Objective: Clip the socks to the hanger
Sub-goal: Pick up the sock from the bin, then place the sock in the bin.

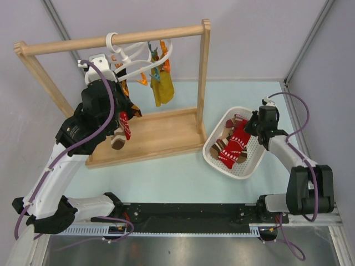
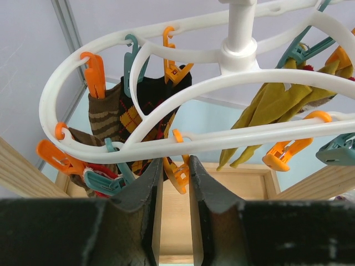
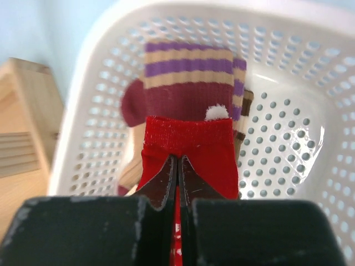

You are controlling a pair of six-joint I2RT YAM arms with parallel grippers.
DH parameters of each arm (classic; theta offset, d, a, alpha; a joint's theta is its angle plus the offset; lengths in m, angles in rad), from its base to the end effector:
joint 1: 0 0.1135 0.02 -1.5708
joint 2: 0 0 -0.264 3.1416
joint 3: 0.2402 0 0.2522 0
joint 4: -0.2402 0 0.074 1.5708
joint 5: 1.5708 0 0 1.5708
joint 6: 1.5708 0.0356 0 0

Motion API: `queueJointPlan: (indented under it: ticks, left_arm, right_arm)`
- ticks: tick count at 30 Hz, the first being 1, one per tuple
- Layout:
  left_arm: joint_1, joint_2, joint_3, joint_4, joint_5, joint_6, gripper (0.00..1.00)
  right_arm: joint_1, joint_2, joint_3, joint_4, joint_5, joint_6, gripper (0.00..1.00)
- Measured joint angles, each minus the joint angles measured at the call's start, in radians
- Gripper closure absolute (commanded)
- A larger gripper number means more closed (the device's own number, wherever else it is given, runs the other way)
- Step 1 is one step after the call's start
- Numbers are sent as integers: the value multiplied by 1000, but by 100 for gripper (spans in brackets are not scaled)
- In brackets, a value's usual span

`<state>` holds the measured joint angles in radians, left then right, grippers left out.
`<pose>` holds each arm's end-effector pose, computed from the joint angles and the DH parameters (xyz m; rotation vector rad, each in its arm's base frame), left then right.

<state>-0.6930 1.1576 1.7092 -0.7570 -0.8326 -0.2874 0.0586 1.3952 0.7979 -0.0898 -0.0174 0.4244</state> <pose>0.1607 -0.0993 0.5148 -0.2423 1.6912 0.0117 0.2944 0.0179 0.2158 0.4042 2.2365 0.2763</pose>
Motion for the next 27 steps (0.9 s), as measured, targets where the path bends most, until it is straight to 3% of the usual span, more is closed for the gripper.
queueJointPlan:
  ticks: [9,14,20,27]
  left_arm:
    - [1,0,0,0,9,0,100]
    - [1,-2,0,-18,31,6,100]
    - [1,-2,0,-24,49,1,100]
    - [1,-14,0,-31,76,-2,86]
  right_arm:
    - [85,-293,-2,8,-27,-98,100]
    - [209,-396,-3,135,-103,-193,100]
    - [399,-402,1,304,-207,-311,100]
    - [477,-369,15,348,-209,-381,100]
